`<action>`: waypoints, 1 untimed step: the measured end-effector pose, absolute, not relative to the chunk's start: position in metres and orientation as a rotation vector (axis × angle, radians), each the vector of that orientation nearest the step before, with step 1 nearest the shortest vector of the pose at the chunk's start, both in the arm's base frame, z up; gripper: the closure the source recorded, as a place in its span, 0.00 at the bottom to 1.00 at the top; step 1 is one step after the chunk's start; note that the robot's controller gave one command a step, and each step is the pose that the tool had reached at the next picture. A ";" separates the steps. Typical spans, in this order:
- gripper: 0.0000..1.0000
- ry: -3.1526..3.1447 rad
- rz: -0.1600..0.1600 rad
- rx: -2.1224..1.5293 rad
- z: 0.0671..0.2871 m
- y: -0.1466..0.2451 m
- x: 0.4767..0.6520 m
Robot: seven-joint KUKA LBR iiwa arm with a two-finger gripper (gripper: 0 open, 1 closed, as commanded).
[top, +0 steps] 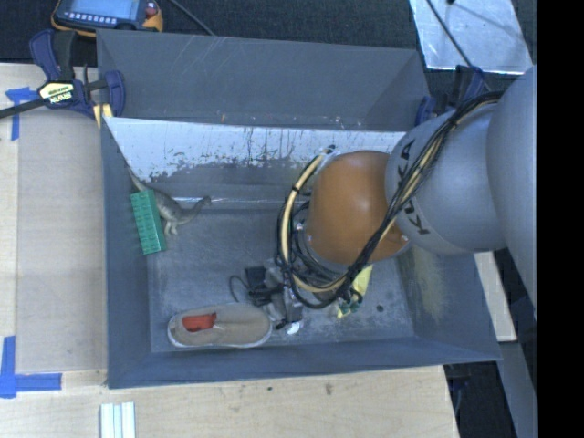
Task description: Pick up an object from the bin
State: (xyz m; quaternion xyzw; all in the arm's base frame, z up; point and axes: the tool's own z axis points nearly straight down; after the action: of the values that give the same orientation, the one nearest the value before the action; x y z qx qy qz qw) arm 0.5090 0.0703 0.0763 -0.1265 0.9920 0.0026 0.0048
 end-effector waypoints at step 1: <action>1.00 3.115 0.000 -0.416 0.124 0.080 0.513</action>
Offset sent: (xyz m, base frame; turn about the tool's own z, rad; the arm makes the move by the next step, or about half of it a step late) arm 0.0150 -0.0120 0.1639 -0.0136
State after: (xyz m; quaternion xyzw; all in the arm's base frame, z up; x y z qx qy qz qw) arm 0.5125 0.0800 0.1238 -0.1325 0.9912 -0.0001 -0.0006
